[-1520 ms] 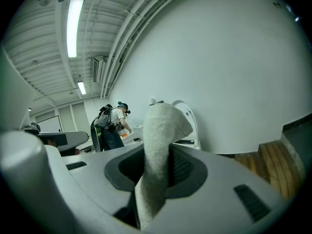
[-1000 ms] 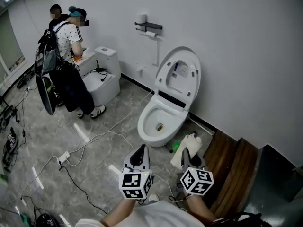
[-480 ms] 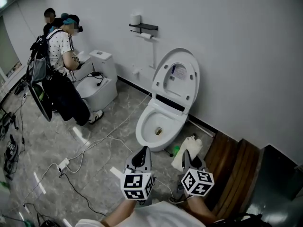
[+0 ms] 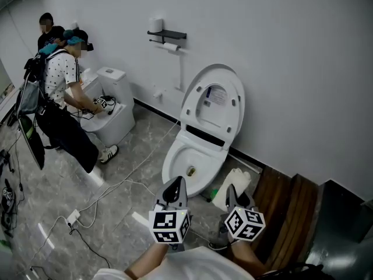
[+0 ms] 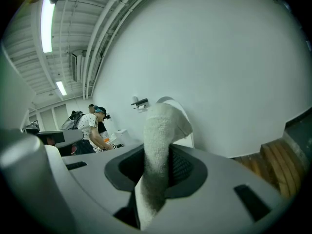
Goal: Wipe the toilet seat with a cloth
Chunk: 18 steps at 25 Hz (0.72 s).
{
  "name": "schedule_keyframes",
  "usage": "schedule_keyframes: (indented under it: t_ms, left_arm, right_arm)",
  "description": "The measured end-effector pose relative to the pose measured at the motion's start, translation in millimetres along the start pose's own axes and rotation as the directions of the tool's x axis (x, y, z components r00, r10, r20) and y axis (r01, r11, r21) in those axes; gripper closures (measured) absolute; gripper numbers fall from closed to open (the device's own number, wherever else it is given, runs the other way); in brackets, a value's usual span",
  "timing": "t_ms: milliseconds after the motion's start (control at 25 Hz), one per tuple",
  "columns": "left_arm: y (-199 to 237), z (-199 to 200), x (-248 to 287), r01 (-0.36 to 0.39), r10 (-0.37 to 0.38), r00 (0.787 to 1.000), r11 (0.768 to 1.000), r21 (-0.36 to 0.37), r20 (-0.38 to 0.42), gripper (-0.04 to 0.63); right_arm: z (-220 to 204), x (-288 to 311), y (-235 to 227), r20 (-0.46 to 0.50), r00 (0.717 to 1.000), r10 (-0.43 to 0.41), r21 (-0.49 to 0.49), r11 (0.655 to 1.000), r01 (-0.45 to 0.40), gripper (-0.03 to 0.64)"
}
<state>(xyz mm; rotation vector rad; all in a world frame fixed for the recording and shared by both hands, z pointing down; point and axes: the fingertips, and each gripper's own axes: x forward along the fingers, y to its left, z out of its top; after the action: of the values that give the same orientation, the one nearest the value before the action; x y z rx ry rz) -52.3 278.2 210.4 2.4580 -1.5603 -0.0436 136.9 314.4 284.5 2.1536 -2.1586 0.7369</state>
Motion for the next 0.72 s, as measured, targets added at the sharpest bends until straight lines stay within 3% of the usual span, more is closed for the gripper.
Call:
schedule_keyframes:
  t_ms: [720]
  left_arm:
    - [90, 40, 170, 0.058, -0.060, 0.997, 0.997, -0.044, -0.049, 0.585]
  right_arm:
    - [80, 173, 38, 0.000, 0.999, -0.052, -0.009, 0.999, 0.052, 0.517]
